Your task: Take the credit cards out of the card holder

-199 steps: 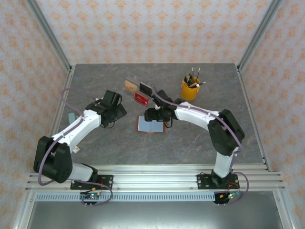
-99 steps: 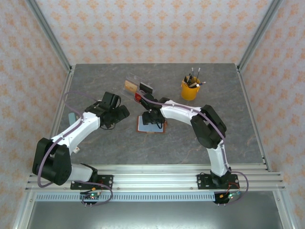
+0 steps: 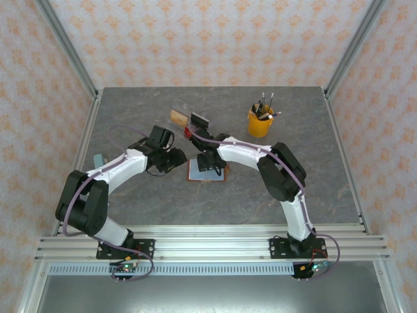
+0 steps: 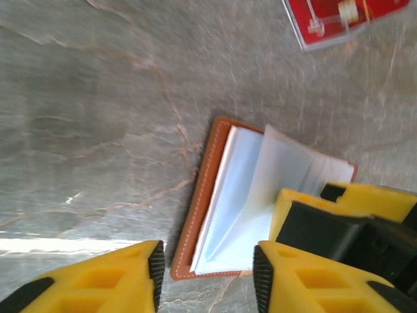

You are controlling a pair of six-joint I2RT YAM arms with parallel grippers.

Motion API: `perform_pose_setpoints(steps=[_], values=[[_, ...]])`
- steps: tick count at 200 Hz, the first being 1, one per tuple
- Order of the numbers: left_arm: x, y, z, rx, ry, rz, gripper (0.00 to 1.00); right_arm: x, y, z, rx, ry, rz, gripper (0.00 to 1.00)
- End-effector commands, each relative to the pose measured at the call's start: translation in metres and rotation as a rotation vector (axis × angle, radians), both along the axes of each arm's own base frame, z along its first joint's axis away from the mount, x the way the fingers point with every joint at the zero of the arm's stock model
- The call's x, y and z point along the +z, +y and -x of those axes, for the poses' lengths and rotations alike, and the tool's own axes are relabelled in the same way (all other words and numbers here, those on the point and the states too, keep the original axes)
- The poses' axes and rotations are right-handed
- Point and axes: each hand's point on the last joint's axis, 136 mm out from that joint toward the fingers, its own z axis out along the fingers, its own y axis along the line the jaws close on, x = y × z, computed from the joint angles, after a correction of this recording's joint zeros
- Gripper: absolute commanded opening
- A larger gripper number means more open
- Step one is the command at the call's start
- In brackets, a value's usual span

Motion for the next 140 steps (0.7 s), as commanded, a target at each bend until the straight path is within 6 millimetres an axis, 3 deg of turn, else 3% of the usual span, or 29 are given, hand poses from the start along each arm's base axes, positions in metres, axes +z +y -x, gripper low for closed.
perform_pose_setpoints(steps=[1, 22, 37, 140], values=[[0.006, -0.025, -0.007, -0.065, -0.022, 0.049, 0.37, -0.031, -0.022, 0.015, 0.002, 0.085, 0.081, 0.54], [0.0, -0.033, -0.008, -0.084, -0.006, 0.039, 0.27, -0.033, -0.021, 0.016, 0.006, 0.091, 0.069, 0.52], [-0.007, -0.028, -0.009, -0.066, 0.01, -0.002, 0.21, -0.035, -0.022, 0.017, 0.008, 0.098, 0.063, 0.52], [-0.029, -0.034, -0.021, -0.047, 0.056, 0.0, 0.14, -0.032, -0.022, 0.019, 0.011, 0.114, 0.009, 0.46]])
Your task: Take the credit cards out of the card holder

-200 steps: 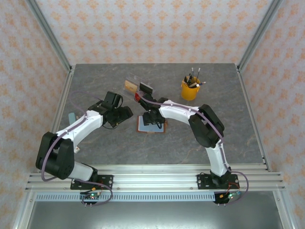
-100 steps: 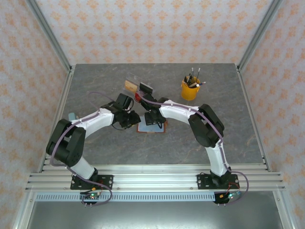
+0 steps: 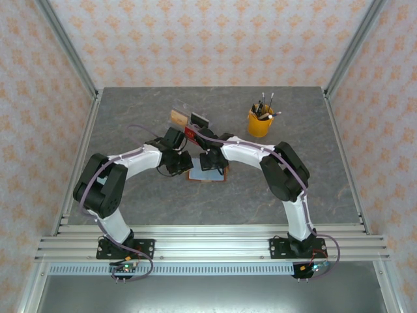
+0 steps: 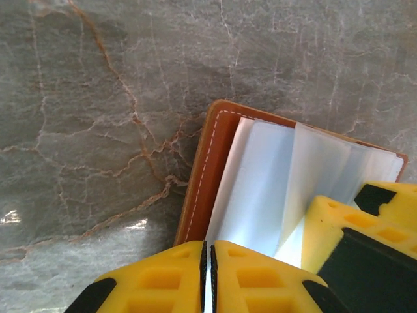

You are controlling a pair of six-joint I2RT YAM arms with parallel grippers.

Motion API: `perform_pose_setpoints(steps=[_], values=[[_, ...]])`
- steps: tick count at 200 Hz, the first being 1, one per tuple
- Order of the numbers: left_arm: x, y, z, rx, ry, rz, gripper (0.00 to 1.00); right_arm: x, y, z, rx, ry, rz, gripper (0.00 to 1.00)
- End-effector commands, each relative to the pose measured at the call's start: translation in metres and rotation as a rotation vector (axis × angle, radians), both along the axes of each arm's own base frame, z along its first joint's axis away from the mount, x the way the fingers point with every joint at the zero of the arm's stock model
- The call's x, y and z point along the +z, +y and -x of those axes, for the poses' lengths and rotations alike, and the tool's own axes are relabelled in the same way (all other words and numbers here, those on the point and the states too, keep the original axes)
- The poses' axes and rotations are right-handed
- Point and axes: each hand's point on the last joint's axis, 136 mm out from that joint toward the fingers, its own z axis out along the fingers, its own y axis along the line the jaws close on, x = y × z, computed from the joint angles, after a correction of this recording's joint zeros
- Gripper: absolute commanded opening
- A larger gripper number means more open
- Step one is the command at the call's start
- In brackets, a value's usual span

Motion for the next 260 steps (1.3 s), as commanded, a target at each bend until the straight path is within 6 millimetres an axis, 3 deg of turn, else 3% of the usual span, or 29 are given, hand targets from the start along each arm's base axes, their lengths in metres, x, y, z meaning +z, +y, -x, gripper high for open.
perform_pose_setpoints(steps=[1, 54, 111, 161, 205, 260], values=[[0.008, -0.006, -0.016, 0.013, -0.04, 0.017, 0.14, -0.03, -0.016, 0.02, 0.005, 0.097, 0.051, 0.46], [-0.004, -0.008, -0.017, 0.017, -0.005, 0.022, 0.14, -0.031, -0.016, 0.021, 0.006, 0.105, 0.036, 0.46], [-0.01, 0.003, -0.014, 0.033, 0.016, -0.044, 0.23, -0.032, -0.015, 0.022, 0.006, 0.115, 0.025, 0.45], [-0.015, 0.002, -0.013, 0.019, 0.025, -0.044, 0.26, -0.034, -0.015, 0.023, 0.008, 0.121, 0.018, 0.45], [-0.015, -0.011, -0.014, -0.007, 0.026, 0.025, 0.17, -0.036, -0.014, 0.025, 0.01, 0.13, 0.013, 0.42], [0.0, -0.029, -0.019, -0.046, -0.016, 0.133, 0.04, -0.036, -0.012, 0.026, 0.014, 0.139, -0.002, 0.38]])
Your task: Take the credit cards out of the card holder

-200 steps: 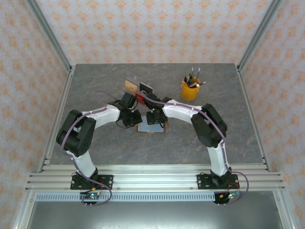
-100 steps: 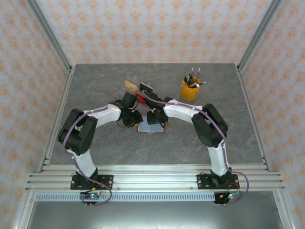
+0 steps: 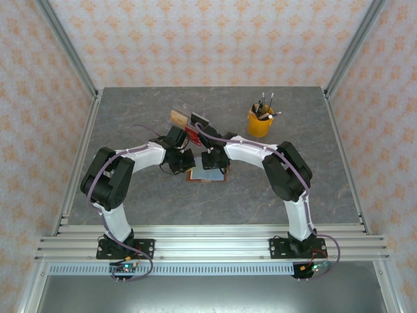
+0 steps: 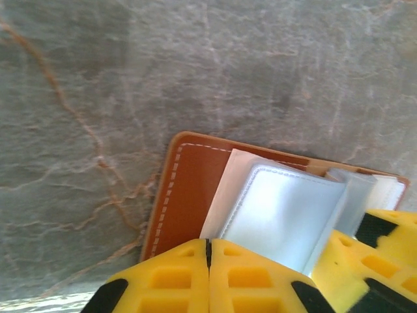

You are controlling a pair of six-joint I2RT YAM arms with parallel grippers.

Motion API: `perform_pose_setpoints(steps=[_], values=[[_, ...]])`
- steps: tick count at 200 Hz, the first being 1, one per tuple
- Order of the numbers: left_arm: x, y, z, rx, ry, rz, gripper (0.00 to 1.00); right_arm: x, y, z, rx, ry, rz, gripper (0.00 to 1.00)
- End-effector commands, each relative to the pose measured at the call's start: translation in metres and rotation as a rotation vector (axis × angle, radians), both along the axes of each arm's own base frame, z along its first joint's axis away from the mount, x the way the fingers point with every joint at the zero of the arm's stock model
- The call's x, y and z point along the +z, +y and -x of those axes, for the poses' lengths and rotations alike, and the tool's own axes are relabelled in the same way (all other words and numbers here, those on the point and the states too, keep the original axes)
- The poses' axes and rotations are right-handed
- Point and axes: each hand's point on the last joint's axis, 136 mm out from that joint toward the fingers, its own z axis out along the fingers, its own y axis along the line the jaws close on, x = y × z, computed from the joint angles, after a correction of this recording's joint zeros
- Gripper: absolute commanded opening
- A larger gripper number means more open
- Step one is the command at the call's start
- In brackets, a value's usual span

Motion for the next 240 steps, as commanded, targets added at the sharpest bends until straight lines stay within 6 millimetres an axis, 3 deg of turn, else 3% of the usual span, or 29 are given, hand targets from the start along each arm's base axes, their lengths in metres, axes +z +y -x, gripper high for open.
perform_pose_setpoints(steps=[1, 31, 67, 103, 152, 177, 204, 240], values=[[0.011, -0.018, -0.006, -0.045, -0.039, 0.09, 0.04, -0.036, -0.012, 0.027, 0.023, 0.119, 0.05, 0.38], [0.018, -0.028, -0.007, -0.064, -0.058, 0.157, 0.04, -0.035, -0.01, 0.028, 0.028, 0.123, 0.034, 0.37], [0.012, -0.028, -0.005, -0.063, -0.036, 0.154, 0.04, -0.03, -0.006, 0.028, 0.031, 0.12, 0.005, 0.37], [0.011, -0.023, -0.005, -0.051, -0.029, 0.12, 0.05, -0.005, 0.0, 0.022, 0.035, 0.073, -0.054, 0.37], [0.043, 0.005, -0.005, -0.027, -0.091, -0.005, 0.11, 0.066, 0.007, 0.008, 0.021, -0.067, -0.199, 0.42], [0.066, 0.028, 0.0, -0.012, -0.125, -0.104, 0.22, 0.104, -0.002, -0.002, -0.029, -0.157, -0.257, 0.47], [0.098, 0.059, 0.003, 0.025, -0.187, -0.214, 0.36, 0.142, -0.027, -0.013, -0.098, -0.289, -0.251, 0.58], [0.151, 0.111, 0.01, 0.129, -0.302, -0.382, 0.54, 0.19, -0.083, -0.024, -0.216, -0.517, -0.154, 0.79]])
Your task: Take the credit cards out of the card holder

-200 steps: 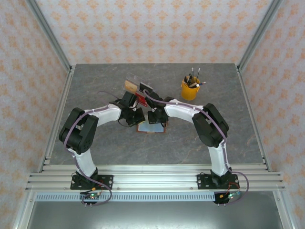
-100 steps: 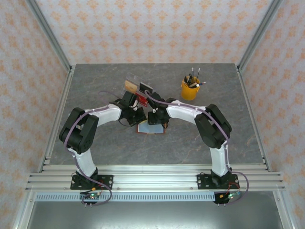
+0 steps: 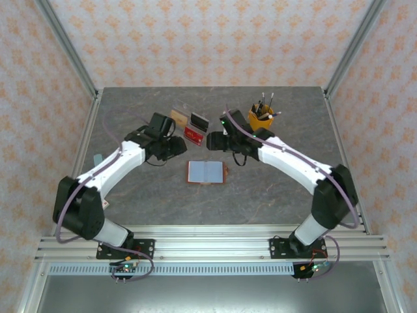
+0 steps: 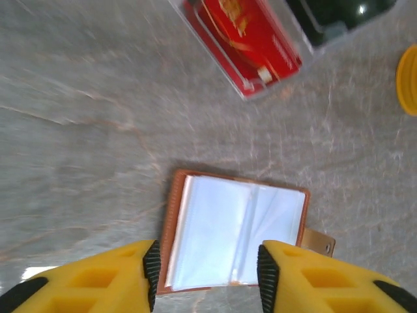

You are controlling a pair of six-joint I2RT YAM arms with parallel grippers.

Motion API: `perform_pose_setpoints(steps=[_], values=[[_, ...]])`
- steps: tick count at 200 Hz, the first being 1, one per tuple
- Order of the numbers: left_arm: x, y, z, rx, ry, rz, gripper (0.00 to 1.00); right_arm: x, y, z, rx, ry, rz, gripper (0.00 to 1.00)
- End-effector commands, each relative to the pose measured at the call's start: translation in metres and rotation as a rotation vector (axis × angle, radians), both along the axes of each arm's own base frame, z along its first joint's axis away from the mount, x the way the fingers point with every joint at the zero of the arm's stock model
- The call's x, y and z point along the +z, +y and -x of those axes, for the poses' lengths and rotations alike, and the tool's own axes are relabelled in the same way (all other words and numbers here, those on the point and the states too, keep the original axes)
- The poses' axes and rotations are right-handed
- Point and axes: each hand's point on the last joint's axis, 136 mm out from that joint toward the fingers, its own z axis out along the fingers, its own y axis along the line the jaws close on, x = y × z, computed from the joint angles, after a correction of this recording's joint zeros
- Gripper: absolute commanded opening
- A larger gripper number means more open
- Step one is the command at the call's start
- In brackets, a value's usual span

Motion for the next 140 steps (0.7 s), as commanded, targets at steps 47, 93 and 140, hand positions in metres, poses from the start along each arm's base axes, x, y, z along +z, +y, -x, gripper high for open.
perform_pose_setpoints(steps=[47, 93, 140], values=[[0.087, 0.133, 0.032, 0.339, -0.227, -0.45, 0.83, 0.071, -0.128, -0.01, -0.368, -0.379, 0.25, 1.0], [0.102, 0.181, 0.05, 0.515, -0.378, -0.633, 1.0, 0.065, -0.212, -0.012, -0.625, -0.441, 0.362, 1.0], [0.071, 0.21, 0.046, 0.582, -0.343, -0.825, 1.0, 0.038, -0.265, -0.008, -0.769, -0.494, 0.381, 1.0]])
